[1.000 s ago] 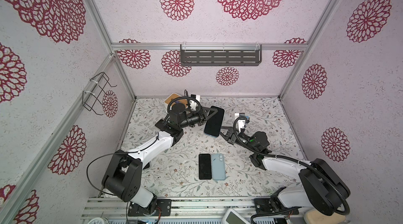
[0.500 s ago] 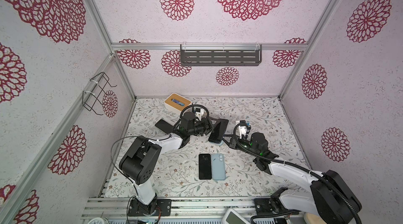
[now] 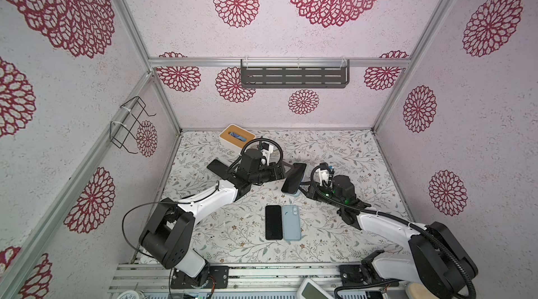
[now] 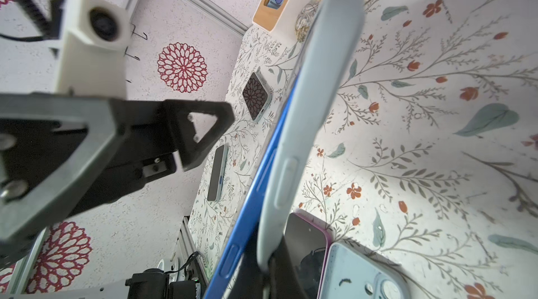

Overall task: Take the phone out of the phone case
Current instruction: Remove the phone case from the phone.

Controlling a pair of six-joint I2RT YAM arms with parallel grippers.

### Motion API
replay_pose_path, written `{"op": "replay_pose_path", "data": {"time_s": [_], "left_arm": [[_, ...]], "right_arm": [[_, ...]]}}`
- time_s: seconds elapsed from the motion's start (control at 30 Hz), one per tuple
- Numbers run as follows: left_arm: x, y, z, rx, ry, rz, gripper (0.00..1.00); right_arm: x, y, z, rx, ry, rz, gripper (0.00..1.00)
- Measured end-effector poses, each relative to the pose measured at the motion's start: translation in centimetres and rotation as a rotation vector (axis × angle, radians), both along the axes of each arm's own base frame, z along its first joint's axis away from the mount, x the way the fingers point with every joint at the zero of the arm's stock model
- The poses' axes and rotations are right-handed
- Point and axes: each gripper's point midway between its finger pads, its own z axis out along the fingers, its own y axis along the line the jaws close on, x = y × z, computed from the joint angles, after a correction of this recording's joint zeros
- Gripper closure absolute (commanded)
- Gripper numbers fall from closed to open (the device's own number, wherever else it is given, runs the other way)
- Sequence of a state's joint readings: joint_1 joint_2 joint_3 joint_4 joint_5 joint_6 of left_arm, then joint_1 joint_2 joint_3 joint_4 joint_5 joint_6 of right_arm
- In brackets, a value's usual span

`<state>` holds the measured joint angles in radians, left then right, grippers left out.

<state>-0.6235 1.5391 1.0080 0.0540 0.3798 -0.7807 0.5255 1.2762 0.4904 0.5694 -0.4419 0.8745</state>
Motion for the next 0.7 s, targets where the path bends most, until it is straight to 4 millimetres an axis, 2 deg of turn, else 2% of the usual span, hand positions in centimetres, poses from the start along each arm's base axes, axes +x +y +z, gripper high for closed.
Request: {"op": "replay_pose_path", "data": {"time_s": [0.17,0.33,0.6,0.7], "left_arm": [[-2.3,-0.4,-0.1,0.229,-0.111,-0.072,0.21],[-3.9,-0.2,-1.2,0.424,-0.176,-0.129,0.22],[-6.1,-1.9,-2.8,0.608,-0.267,-0.231,0.24],[-5.9,-1.9,-3.6,0.665,-0.28,-0.234,0.28]], "right_arm": [[0.4,-0.2,-0.5,-0.005,0.016,-0.006,1.0],[0.7,0.0,-1.1,-0.005,0.041,-0.008,1.0],[0.8,0.3,-0.9,0.01,0.045,0.001,1.0],[0.8,0.4,-0.7,0.02,0.047,0.005,1.0]]}}
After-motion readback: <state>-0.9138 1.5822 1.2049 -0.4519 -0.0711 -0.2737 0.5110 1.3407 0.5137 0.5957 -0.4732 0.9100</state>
